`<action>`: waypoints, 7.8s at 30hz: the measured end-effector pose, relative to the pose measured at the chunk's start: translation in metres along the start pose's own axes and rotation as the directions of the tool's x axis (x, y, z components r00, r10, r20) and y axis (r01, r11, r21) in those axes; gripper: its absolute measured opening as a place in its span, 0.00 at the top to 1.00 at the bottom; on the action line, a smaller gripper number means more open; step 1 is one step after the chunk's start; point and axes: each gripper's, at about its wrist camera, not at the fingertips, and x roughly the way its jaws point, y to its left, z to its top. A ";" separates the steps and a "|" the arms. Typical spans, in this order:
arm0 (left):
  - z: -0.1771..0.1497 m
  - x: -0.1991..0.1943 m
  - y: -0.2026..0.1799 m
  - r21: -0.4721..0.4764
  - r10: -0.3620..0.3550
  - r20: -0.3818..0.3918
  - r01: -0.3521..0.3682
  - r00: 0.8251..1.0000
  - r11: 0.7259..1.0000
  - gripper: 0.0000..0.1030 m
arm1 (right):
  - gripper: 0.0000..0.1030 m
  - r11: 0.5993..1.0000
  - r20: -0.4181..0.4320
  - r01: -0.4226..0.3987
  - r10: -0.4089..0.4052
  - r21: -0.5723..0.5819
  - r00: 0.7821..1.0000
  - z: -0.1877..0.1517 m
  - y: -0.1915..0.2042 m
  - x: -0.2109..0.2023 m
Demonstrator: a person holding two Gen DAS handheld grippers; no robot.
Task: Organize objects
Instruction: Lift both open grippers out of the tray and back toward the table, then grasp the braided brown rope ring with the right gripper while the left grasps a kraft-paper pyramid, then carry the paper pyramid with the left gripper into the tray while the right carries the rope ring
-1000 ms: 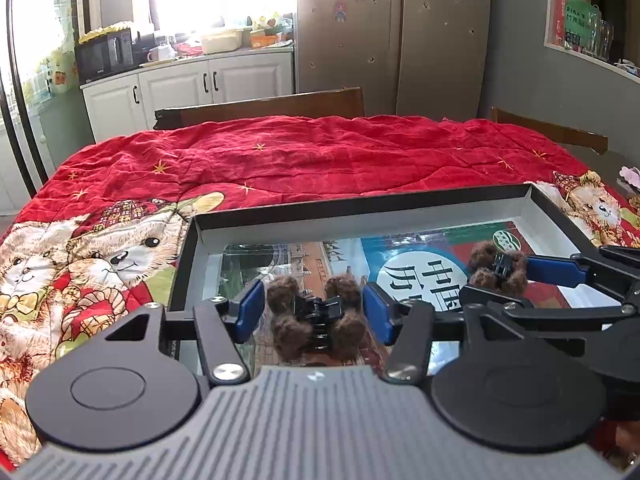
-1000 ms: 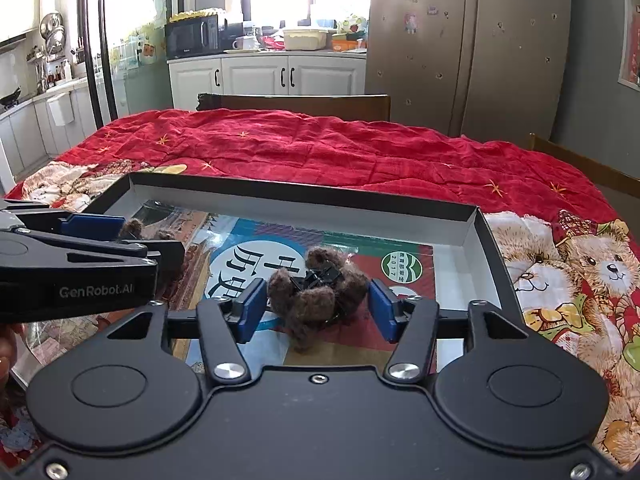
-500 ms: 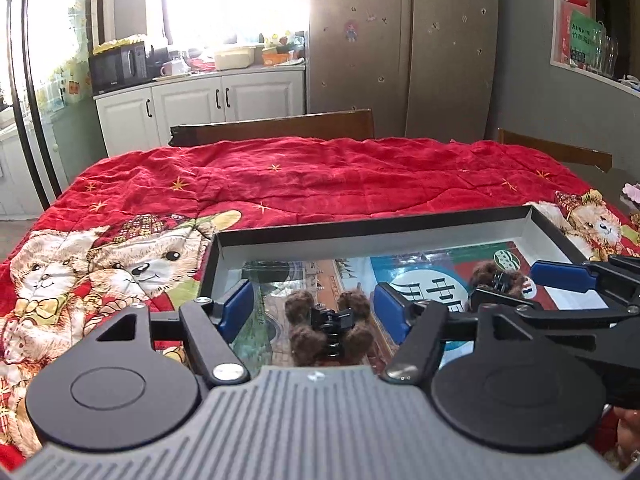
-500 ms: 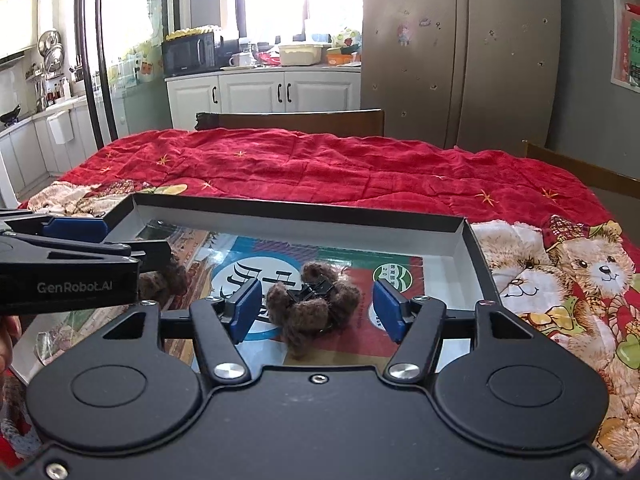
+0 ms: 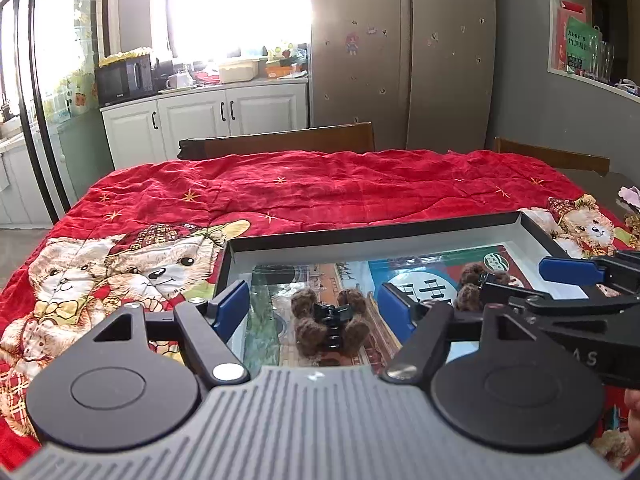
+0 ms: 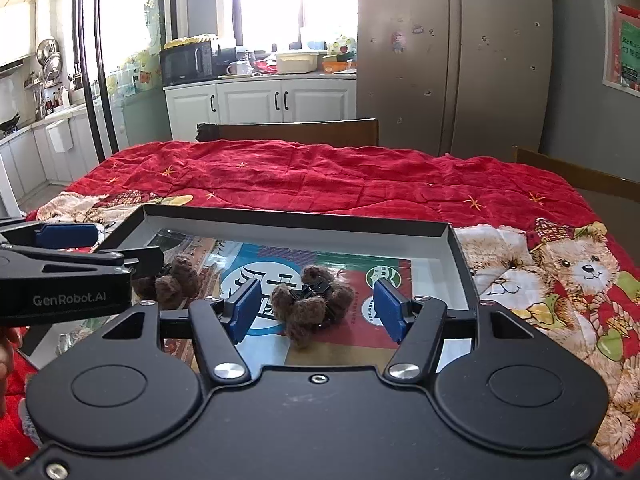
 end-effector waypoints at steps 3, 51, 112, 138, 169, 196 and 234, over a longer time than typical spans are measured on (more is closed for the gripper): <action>-0.001 -0.008 0.001 -0.006 0.004 0.009 -0.004 1.000 1.000 0.19 | 0.39 1.000 0.005 0.003 -0.003 0.010 1.000 0.000 -0.001 -0.008; -0.048 -0.174 -0.001 0.097 -0.017 0.196 -0.002 0.980 0.995 0.02 | 0.27 0.998 0.076 -0.013 0.018 -0.068 0.997 -0.042 0.022 -0.168; -0.146 -0.137 0.014 0.092 -0.205 -0.106 0.215 0.973 0.972 0.36 | 0.77 0.993 -0.089 -0.108 0.103 -0.052 0.991 -0.160 0.023 -0.179; -0.141 -0.145 0.016 0.075 -0.215 -0.094 0.222 0.972 0.972 0.64 | 0.89 0.991 -0.089 -0.099 0.091 -0.087 0.992 -0.161 0.026 -0.180; -0.123 -0.177 0.011 0.087 -0.263 -0.023 0.264 0.964 0.961 0.66 | 0.90 0.988 0.000 -0.072 0.073 -0.135 0.997 -0.143 0.024 -0.205; -0.072 -0.176 0.015 0.088 -0.280 0.064 0.274 0.958 0.958 0.66 | 0.90 0.987 0.127 -0.054 0.073 -0.148 0.989 -0.087 0.024 -0.210; 0.025 -0.058 -0.014 0.033 -0.217 0.055 0.215 0.975 0.976 0.66 | 0.89 0.998 0.127 0.052 -0.055 0.020 0.990 0.037 -0.023 -0.072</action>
